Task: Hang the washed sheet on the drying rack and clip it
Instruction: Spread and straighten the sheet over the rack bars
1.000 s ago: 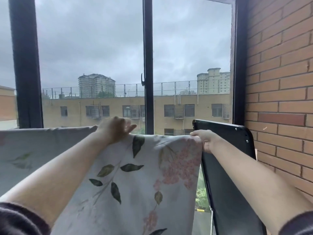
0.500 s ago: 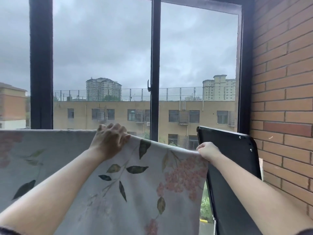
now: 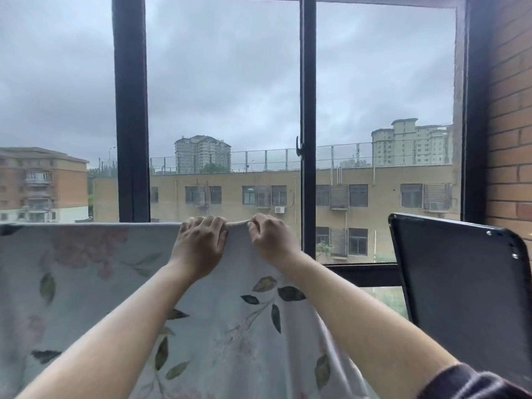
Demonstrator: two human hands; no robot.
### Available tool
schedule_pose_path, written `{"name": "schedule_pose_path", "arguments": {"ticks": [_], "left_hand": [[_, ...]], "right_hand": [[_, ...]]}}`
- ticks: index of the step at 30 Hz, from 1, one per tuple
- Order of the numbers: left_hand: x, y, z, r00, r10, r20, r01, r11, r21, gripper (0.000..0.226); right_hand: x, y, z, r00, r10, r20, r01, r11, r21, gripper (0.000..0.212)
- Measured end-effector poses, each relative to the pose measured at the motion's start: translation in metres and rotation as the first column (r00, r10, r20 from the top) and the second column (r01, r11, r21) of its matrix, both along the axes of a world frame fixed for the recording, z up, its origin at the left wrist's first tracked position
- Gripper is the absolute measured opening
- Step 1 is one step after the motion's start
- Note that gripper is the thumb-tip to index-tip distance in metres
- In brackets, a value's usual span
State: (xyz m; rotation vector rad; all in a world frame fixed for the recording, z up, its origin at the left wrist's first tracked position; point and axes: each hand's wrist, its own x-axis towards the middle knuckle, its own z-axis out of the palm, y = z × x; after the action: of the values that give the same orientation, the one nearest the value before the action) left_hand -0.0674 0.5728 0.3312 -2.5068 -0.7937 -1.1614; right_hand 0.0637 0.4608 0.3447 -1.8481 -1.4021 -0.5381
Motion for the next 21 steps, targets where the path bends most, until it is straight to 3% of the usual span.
{"name": "schedule_pose_path", "arguments": {"ticks": [6, 10, 16, 21], "left_hand": [[-0.049, 0.047, -0.008, 1.0, 0.02, -0.018, -0.02, 1.0, 0.002, 0.03], [-0.093, 0.094, -0.01, 0.999, 0.032, -0.015, -0.031, 0.997, 0.068, 0.05], [-0.158, 0.153, -0.015, 0.991, 0.117, 0.064, -0.123, 0.987, 0.108, 0.047], [-0.16, 0.156, -0.02, 0.983, 0.141, 0.121, -0.151, 0.985, 0.082, 0.045]], "right_hand": [[-0.017, 0.029, -0.013, 0.925, -0.315, 0.212, 0.278, 0.942, 0.187, 0.039], [-0.023, 0.036, -0.014, 0.916, -0.363, 0.17, 0.318, 0.916, 0.246, 0.035], [-0.037, 0.044, -0.013, 0.885, -0.456, 0.09, 0.421, 0.869, 0.262, 0.033], [-0.046, 0.057, -0.015, 0.876, -0.482, 0.01, 0.454, 0.832, 0.318, 0.039]]}}
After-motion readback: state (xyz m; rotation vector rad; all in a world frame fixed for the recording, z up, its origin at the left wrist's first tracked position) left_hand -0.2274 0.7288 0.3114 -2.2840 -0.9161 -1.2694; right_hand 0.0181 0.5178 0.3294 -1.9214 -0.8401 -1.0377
